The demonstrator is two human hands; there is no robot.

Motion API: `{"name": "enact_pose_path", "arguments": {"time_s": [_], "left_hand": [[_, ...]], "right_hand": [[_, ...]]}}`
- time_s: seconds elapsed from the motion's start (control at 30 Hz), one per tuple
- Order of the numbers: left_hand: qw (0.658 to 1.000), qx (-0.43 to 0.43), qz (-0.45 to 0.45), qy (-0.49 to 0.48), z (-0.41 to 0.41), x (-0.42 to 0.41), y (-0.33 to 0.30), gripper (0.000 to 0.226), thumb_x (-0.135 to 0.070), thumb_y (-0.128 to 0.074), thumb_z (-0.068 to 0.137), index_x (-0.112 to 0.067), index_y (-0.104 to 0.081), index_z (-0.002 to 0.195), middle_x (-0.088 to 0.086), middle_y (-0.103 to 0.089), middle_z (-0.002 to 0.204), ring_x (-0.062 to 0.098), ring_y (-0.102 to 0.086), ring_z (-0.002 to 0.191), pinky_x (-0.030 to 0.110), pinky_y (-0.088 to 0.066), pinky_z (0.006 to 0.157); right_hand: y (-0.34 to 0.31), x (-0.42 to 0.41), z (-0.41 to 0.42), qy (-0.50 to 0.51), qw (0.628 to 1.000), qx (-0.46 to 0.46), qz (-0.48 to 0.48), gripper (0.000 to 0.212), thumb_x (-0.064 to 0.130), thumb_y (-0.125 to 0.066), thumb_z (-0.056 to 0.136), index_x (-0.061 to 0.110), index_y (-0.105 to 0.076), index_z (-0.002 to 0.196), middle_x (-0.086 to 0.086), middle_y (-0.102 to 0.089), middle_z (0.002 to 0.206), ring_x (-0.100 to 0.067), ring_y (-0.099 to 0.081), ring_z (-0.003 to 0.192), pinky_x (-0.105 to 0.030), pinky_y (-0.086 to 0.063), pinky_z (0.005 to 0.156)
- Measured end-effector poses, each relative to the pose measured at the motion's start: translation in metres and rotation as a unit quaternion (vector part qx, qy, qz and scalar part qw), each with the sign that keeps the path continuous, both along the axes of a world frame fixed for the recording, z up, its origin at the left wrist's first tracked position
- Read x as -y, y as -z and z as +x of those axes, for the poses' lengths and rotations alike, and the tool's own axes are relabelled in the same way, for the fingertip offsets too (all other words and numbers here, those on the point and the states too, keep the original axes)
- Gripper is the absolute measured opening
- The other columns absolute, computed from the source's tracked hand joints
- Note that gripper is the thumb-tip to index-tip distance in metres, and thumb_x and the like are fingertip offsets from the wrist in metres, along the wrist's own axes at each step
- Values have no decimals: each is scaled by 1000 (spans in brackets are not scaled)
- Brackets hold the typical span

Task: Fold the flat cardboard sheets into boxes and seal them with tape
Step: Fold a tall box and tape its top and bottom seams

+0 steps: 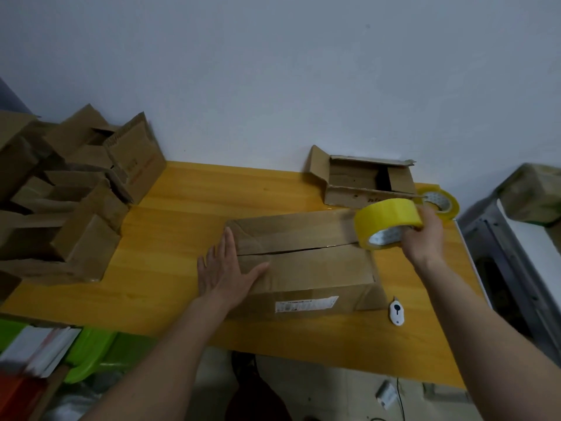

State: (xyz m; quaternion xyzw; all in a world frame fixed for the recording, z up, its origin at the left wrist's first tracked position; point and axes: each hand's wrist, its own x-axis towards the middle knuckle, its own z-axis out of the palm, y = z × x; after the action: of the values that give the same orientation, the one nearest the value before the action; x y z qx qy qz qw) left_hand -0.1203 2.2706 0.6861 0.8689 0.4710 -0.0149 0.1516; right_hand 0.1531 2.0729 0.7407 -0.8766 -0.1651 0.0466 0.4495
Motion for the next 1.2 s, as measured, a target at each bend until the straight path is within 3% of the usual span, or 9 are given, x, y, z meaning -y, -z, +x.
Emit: {"name": "enact_pose_path", "arguments": {"time_s": [0.07,0.27,0.47,0.83,1.07,1.2], "left_hand": [[1000,5,0,1,2,1,1,126,-94,-9,53,-20,21,150,1,1,162,25,-11,147,47,-11,119],[1000,6,5,-2,5,1,6,126,-96,-10,53,-22,21,150,-1,2,162,25,-11,147,47,-12,119],[1000,6,9,-5,6,0,7,128,-98,-8,51,-22,20,150,0,0,162,24,-11,147,46,-12,118],[1000,30,-4,-4,9,2,6,123,-93,-19,57,-23,22,149,-2,5,162,20,-8,148,44,-12,118],[988,142,-49,41,10,-1,5,111,-83,-32,69,-26,16,151,-6,8,161,18,-3,147,37,-11,120],[991,115,-57,42,11,-11,5,111,-84,-30,70,-25,18,151,-6,9,161,19,-5,148,38,-14,119]], "right_hand": [[3,8,10,31,998,30,-49,43,-6,-48,86,12,-51,126,-19,-61,111,-39,-56,100,-41,-45,74],[8,7,18,18,994,41,-97,45,-4,-48,88,16,-47,127,-21,-60,115,-43,-55,103,-48,-48,78],[16,14,22,22,980,96,-174,48,-4,-51,87,17,-43,130,-23,-59,111,-45,-56,98,-44,-43,70],[30,10,31,37,986,42,-155,40,-1,-49,90,15,-46,126,-24,-59,111,-45,-55,99,-45,-45,73],[39,10,28,28,992,21,-124,37,0,-47,92,13,-47,127,-24,-60,113,-44,-55,101,-45,-46,74],[40,13,24,21,990,39,-131,40,-2,-50,91,14,-44,127,-22,-59,112,-44,-55,100,-48,-48,74]]}}
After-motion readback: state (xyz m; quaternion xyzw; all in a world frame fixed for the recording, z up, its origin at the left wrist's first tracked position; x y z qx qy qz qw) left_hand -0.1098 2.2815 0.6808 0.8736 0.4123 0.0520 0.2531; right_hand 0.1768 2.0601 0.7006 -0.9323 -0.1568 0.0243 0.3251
